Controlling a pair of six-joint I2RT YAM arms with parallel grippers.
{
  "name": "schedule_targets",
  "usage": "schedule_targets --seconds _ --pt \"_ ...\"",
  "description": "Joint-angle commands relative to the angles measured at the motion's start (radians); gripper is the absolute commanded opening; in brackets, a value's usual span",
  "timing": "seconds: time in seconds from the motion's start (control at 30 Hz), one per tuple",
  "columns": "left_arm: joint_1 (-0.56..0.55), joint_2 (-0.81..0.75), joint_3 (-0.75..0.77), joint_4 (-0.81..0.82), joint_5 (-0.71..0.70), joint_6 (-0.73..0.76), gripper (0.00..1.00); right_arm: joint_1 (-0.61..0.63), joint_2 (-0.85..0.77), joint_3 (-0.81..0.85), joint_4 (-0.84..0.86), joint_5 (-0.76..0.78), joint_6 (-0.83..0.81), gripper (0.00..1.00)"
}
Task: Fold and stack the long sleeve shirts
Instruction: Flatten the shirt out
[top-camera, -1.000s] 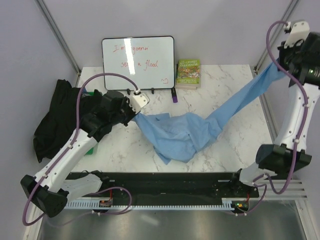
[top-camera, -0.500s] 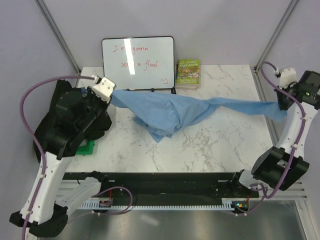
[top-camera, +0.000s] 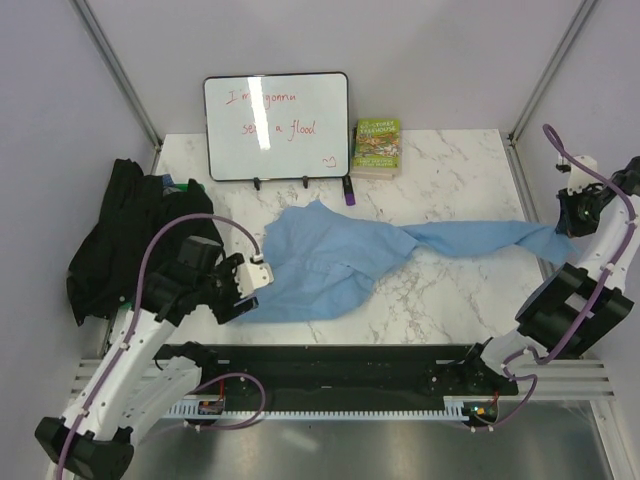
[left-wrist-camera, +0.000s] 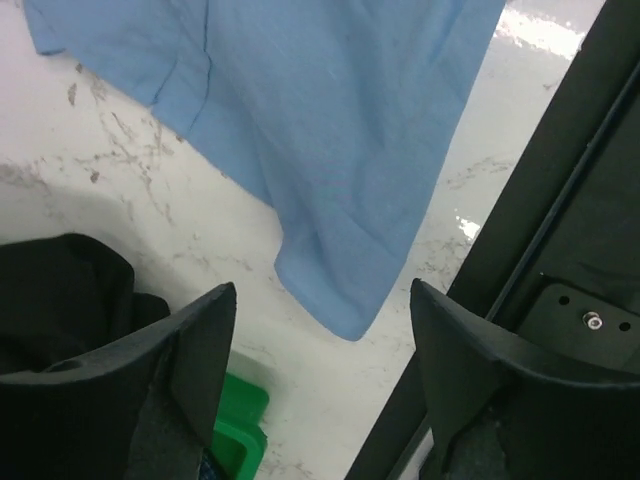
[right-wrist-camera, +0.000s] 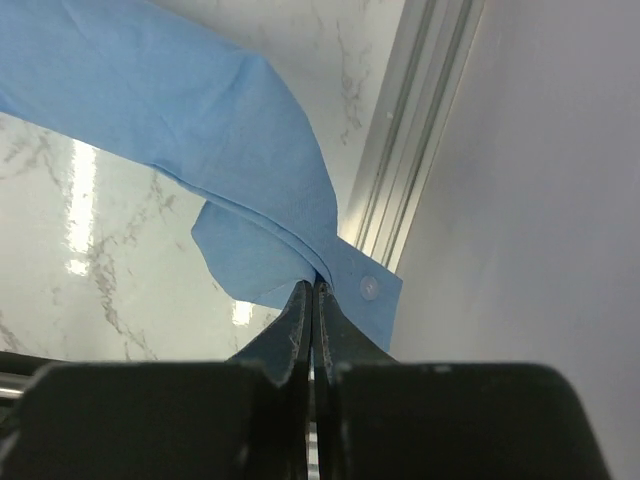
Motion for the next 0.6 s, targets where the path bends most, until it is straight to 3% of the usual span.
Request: schedule_targets --seconds 0.0,0.17,0.37,0.57 --pt "0.002 0.130 0.146 0.129 0.097 -0.023 0.81 0.012 -0.015 0.077 -0.112 -0.175 -0.013 0.00" --pt "0.002 0.579 0.405 0.271 0.120 -0.169 0.81 0.086 -0.018 0.093 -0.112 -0.213 0.044 0.00" --pt "0.002 1.021 0.751 0.340 0.101 -0.186 0.77 0.121 0.013 0.148 -0.112 -0.248 0.105 0.00" --pt "0.002 1.271 0.963 0.389 0.017 -0.287 0.74 0.134 0.011 0.116 -0.111 -0.256 0.107 0.00"
